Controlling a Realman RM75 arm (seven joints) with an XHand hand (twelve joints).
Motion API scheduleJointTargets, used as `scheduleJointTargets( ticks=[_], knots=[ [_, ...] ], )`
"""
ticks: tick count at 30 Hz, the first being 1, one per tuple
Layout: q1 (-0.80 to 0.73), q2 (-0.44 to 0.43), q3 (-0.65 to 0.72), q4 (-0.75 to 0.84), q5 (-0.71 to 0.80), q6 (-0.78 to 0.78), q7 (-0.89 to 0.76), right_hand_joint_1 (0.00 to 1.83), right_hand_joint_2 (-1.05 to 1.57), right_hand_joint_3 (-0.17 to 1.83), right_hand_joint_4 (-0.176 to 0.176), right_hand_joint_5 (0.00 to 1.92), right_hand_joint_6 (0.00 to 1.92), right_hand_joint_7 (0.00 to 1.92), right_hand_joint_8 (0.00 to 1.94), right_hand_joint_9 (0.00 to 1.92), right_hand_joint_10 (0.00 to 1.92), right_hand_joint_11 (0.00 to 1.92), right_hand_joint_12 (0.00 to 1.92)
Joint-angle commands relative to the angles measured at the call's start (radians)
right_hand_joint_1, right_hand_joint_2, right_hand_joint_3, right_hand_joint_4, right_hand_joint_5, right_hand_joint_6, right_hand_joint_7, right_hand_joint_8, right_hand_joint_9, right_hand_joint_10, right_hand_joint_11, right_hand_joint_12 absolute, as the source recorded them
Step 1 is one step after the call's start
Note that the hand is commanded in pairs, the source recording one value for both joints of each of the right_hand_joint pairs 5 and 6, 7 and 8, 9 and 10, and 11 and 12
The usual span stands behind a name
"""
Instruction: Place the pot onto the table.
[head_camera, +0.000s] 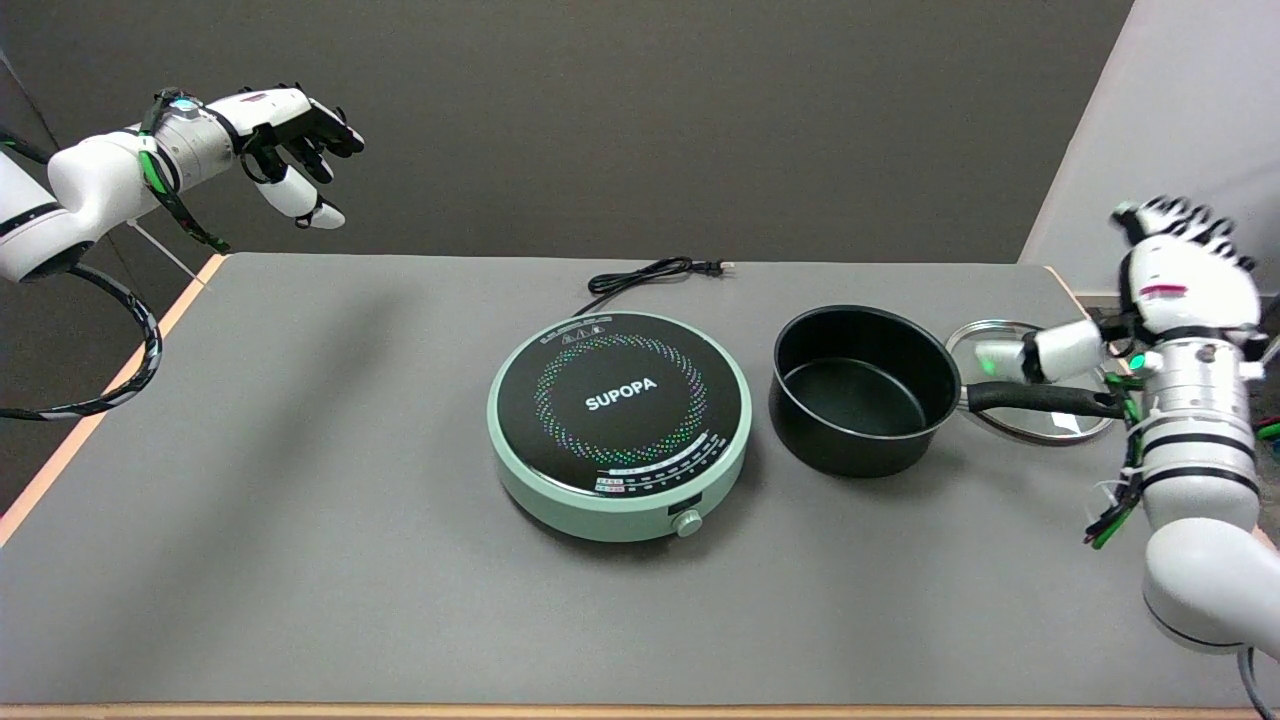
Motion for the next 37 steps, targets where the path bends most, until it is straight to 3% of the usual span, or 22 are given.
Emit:
scheduleJointTargets(
  ticks=[1, 6, 10, 14, 20, 30, 37],
  knots=[
    [-0.116, 0.023, 0.153, -0.336, -0.462, 0.015, 1.359, 0.58, 0.36, -0.15, -0.176, 0.0, 0.0, 0.0, 0.0, 0.0, 0.0, 0.0, 0.0],
    [-0.067, 0.044, 0.114, -0.371, -0.459, -0.075, 1.649, 0.25, 1.07, -0.17, -0.155, 0.0, 0.0, 0.0, 0.0, 0.0, 0.0, 0.0, 0.0],
    [0.06, 0.05, -0.022, -0.432, -0.458, -0.015, 1.828, 0.15, 1.55, -0.17, -0.176, 0.11, 0.11, 0.11, 0.11, 0.11, 0.11, 0.11, 0.11],
    [0.155, 0.008, -0.121, -0.473, -0.461, 0.008, 1.988, 0.3, 1.57, -0.17, -0.176, 0.28, 0.28, 0.28, 0.28, 0.28, 0.28, 0.28, 0.28],
    [0.217, -0.022, -0.173, -0.482, -0.472, -0.049, 2.087, 0.47, 1.57, -0.04, -0.176, 0.27, 0.27, 0.27, 0.27, 0.27, 0.27, 0.27, 0.27],
    [0.203, -0.026, -0.173, -0.49, -0.511, -0.097, 2.087, 0.51, 1.57, 0.06, -0.176, 0.37, 0.37, 0.37, 0.37, 0.37, 0.37, 0.37, 0.37],
    [0.2, -0.026, -0.177, -0.508, -0.515, -0.1, 2.088, 0.47, 1.57, 0.18, -0.176, 0.32, 0.32, 0.32, 0.32, 0.32, 0.32, 0.32, 0.32]
  ],
)
